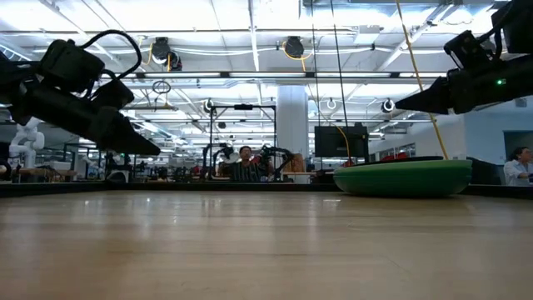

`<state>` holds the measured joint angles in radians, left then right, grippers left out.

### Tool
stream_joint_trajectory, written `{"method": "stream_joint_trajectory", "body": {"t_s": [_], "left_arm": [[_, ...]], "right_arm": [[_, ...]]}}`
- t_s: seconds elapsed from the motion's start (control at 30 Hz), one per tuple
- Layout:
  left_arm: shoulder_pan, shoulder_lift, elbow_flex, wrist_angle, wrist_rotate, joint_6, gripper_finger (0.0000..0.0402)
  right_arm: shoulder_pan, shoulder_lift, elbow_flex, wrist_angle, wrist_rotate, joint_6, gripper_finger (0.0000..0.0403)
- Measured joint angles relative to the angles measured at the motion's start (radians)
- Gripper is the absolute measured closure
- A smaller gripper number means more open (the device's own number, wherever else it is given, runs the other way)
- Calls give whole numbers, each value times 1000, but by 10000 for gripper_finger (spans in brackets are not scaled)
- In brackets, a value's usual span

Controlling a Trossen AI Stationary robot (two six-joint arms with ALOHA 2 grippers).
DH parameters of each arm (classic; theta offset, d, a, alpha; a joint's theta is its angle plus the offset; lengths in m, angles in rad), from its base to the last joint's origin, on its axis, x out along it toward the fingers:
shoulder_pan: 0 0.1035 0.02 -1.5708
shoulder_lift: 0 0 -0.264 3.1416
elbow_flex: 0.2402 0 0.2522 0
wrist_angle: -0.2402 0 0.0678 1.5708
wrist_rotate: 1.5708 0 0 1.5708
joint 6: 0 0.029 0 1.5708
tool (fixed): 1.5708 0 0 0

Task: Stack plastic plates
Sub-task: Return to Home Position

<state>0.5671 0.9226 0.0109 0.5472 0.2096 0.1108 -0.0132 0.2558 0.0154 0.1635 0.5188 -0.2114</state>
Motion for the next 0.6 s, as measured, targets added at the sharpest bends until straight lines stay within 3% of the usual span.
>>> {"method": "stream_joint_trajectory", "body": {"t_s": [0.2, 0.4, 0.6], "left_arm": [[-6, 0, 0, 57, 19, 7, 188], [-7, 0, 0, 91, 195, 6, 188], [-6, 0, 0, 91, 132, 15, 188]], "right_arm": [[0, 0, 0, 40, 10, 16, 305], [-1, 0, 0, 56, 139, 59, 305], [-1, 0, 0, 4, 193, 85, 305]]}}
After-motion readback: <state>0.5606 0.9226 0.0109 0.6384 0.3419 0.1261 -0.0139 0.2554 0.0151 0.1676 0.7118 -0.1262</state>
